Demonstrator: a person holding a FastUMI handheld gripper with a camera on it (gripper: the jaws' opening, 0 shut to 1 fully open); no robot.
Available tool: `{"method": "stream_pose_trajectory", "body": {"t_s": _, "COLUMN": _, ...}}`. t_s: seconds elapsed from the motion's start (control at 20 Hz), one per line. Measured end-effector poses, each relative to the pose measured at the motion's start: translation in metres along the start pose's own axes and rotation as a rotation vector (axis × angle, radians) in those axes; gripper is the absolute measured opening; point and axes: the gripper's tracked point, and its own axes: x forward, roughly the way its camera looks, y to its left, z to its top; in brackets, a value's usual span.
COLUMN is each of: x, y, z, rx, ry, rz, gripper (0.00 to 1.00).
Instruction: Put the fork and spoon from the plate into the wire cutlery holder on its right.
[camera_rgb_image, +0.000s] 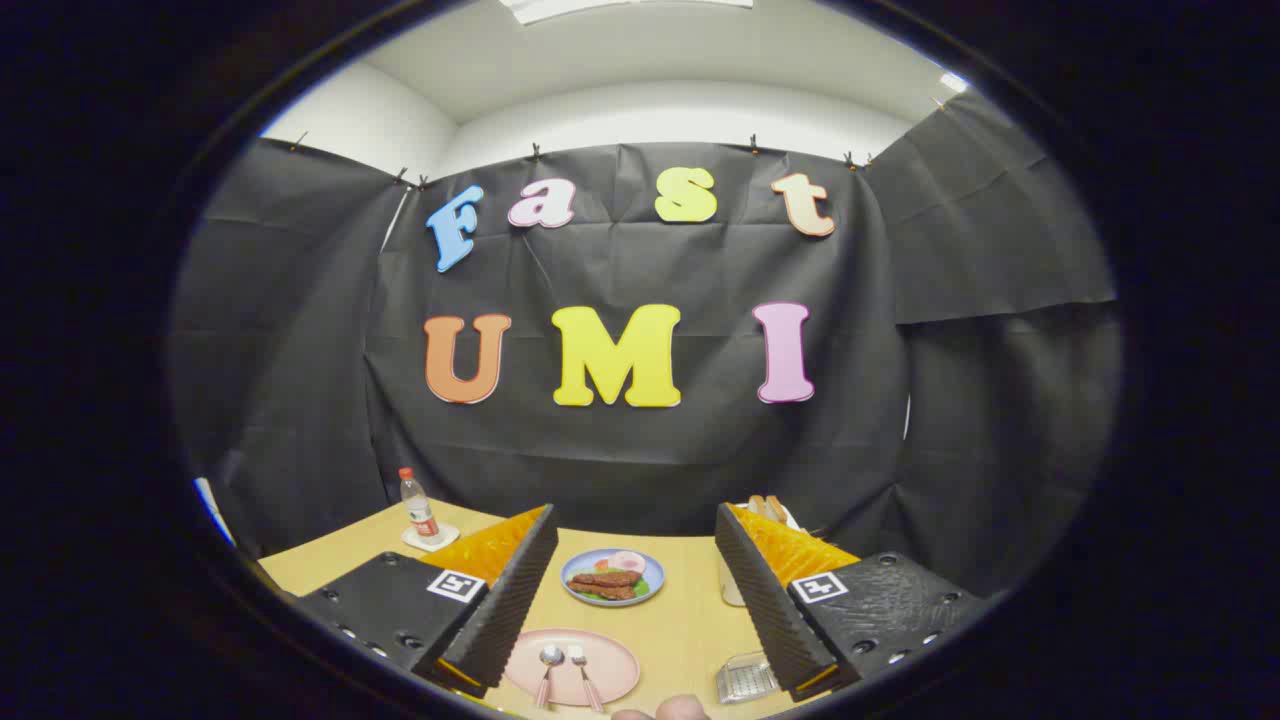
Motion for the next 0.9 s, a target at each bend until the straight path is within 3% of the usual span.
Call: {"method": "stream_pose_trajectory", "body": {"t_s": 0.9, "x": 0.014, "y": 0.036, "z": -0.048, "rx": -0.039, "ry": 0.116, "rz": 0.089, "gripper": 0.95}}
